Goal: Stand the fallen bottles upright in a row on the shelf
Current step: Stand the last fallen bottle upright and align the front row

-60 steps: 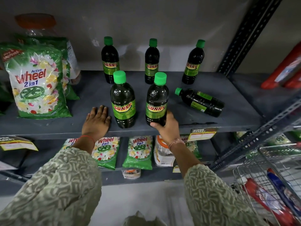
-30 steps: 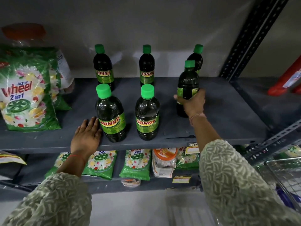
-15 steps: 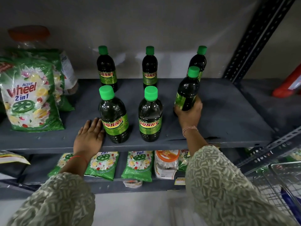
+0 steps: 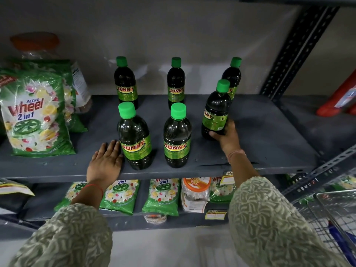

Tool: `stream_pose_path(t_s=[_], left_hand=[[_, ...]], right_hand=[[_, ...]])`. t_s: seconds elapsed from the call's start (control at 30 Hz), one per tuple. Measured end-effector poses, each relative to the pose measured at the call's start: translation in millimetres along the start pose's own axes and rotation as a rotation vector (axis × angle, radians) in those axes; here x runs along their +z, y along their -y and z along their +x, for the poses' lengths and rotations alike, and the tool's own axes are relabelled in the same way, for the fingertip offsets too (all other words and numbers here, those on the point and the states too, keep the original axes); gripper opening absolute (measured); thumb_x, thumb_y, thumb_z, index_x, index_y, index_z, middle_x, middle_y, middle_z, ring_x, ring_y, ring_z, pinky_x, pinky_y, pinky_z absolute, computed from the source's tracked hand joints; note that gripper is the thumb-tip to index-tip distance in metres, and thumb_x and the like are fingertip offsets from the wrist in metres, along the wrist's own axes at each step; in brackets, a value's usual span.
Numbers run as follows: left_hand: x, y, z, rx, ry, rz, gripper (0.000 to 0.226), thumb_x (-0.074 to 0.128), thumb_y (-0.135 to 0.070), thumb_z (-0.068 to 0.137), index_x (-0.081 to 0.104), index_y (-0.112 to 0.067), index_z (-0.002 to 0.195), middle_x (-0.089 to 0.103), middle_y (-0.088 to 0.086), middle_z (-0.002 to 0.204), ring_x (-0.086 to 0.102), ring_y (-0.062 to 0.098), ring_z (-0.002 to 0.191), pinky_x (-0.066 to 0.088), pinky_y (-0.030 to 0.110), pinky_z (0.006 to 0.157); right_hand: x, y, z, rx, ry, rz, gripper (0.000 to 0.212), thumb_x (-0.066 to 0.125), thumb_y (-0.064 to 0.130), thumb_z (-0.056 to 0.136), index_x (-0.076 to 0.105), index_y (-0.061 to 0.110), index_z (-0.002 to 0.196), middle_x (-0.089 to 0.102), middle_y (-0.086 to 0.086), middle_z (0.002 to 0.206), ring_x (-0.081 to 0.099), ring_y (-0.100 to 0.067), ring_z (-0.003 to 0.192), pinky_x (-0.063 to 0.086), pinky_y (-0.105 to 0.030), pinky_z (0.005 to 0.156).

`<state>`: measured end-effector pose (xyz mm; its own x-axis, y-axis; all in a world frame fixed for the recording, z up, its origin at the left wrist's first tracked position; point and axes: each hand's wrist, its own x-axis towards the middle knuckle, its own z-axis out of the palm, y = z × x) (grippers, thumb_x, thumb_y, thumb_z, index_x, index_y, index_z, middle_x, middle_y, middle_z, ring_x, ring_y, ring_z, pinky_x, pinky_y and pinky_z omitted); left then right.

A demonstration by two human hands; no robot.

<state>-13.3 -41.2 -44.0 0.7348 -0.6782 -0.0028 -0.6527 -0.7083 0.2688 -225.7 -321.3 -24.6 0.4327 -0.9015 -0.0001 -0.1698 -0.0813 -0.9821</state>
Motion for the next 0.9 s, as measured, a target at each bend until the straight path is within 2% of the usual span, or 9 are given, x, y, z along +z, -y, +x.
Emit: stream_pose_path(t_s=[0.07,0.13,0.2,0.3,0.4,0.53,0.7,0.83,0.9], left_hand=[[0,-1,0,-0.005,0.004,0.001,0.050,0.026,-0.027,0.095,0.015,-0.018,0.143,0.013,0.002,0.157,0.007,0.023,0.145,0.011,0.039,0.118],[0,0,0,-0.007,0.004,0.005,0.051,0.026,-0.028,0.095,0.014,-0.019,0.144,0.012,0.001,0.157,0.007,0.022,0.145,0.011,0.039,0.118],[1,-1,0,-0.007,0.004,0.001,0.051,0.026,-0.028,0.095,0.014,-0.019,0.144,0.012,0.001,0.157,0.007,0.022,0.145,0.010,0.038,0.118],[-1,-1,0,-0.003,0.005,0.003,0.051,0.026,-0.028,0.095,0.014,-0.019,0.144,0.012,0.001,0.157,0.007,0.022,0.145,0.010,0.038,0.118],[-1,-1,-1,0.003,0.010,0.013,0.051,0.026,-0.028,0.095,0.013,-0.017,0.144,0.011,0.003,0.157,0.006,0.022,0.145,0.010,0.038,0.118],[0,0,-1,0.007,0.003,0.012,0.051,0.026,-0.029,0.095,0.014,-0.018,0.144,0.012,0.003,0.157,0.007,0.023,0.145,0.011,0.039,0.118],[0,-1,-1,0.006,-0.003,0.000,0.051,0.027,-0.028,0.095,0.013,-0.017,0.144,0.012,0.003,0.157,0.007,0.023,0.145,0.010,0.040,0.118],[0,0,-1,0.003,0.000,-0.005,0.051,0.027,-0.027,0.096,0.014,-0.017,0.144,0.012,0.004,0.157,0.007,0.023,0.145,0.010,0.040,0.118],[0,-1,-1,0.005,0.004,-0.013,0.050,0.027,-0.026,0.096,0.014,-0.017,0.143,0.012,0.004,0.156,0.007,0.024,0.145,0.010,0.040,0.118]], right_hand=[[-10,-5,3,0.001,0.100,-0.032,0.065,0.070,0.003,0.072,0.040,0.007,0.130,0.053,-0.012,0.130,0.048,-0.028,0.121,0.033,-0.052,0.110],[-10,-4,4,0.042,0.108,-0.036,0.098,0.079,0.017,0.063,0.021,0.016,0.142,0.040,-0.014,0.144,0.038,-0.028,0.133,0.027,-0.052,0.114],[2,7,0,0.011,-0.011,-0.161,0.123,0.088,0.022,0.050,0.009,0.018,0.144,0.029,-0.014,0.149,0.025,-0.029,0.139,0.021,-0.046,0.116],[23,13,-6,-0.043,-0.262,-0.257,0.106,0.090,0.018,0.046,0.031,0.006,0.133,0.041,-0.022,0.132,0.036,-0.036,0.126,0.032,-0.044,0.107],[23,6,-7,-0.049,-0.271,-0.101,0.072,0.088,0.008,0.045,0.045,0.010,0.103,0.057,-0.020,0.112,0.055,-0.034,0.106,0.048,-0.040,0.090],[5,4,-1,-0.007,-0.095,-0.090,0.062,0.078,-0.002,0.062,0.046,0.001,0.115,0.060,-0.021,0.119,0.055,-0.023,0.106,0.041,-0.028,0.086],[-5,5,12,0.003,0.088,-0.190,0.064,0.074,-0.004,0.067,0.045,0.002,0.123,0.056,-0.020,0.128,0.050,-0.033,0.121,0.040,-0.041,0.102],[-5,9,12,-0.005,0.160,-0.206,0.067,0.070,-0.006,0.071,0.039,0.002,0.129,0.052,-0.019,0.132,0.046,-0.030,0.124,0.034,-0.032,0.100],[-6,10,10,-0.005,0.172,-0.190,0.069,0.069,-0.007,0.071,0.036,0.003,0.132,0.049,-0.019,0.134,0.044,-0.030,0.127,0.033,-0.033,0.102]])
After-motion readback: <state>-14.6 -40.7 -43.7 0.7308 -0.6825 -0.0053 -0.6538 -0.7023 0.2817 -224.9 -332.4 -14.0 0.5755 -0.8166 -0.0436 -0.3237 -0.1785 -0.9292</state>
